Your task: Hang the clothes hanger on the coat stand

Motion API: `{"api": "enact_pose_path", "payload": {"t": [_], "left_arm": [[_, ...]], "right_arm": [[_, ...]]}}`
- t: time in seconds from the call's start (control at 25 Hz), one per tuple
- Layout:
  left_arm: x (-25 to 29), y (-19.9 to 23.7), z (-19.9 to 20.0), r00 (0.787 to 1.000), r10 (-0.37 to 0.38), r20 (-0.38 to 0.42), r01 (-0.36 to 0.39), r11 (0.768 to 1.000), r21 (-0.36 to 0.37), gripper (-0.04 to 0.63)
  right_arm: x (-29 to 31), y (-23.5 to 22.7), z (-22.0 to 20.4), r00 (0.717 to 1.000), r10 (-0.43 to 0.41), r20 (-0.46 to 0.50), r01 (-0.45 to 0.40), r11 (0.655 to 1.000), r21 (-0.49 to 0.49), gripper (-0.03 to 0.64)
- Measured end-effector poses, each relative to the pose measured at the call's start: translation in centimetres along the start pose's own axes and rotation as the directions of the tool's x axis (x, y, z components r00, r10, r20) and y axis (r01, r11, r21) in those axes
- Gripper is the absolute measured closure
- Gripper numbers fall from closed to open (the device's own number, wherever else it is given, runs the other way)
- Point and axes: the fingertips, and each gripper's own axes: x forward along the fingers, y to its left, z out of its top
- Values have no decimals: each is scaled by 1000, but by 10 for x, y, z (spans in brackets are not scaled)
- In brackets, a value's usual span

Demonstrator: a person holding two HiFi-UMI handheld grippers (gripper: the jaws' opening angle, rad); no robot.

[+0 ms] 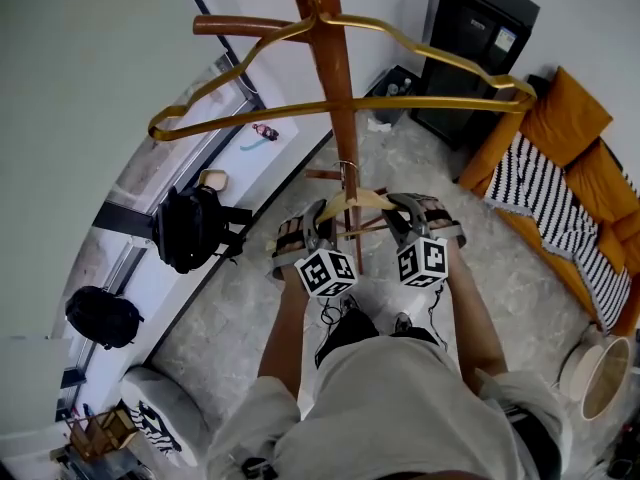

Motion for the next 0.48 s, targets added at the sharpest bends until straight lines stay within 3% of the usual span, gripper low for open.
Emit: {"api": "enact_pose_path", "payload": {"t": [0.48], "left_arm": [[7, 11, -4, 996, 83, 37, -82, 997, -16, 498]], "right_arm": [[15, 4, -6, 999, -30, -14, 31, 996, 84, 506]]}}
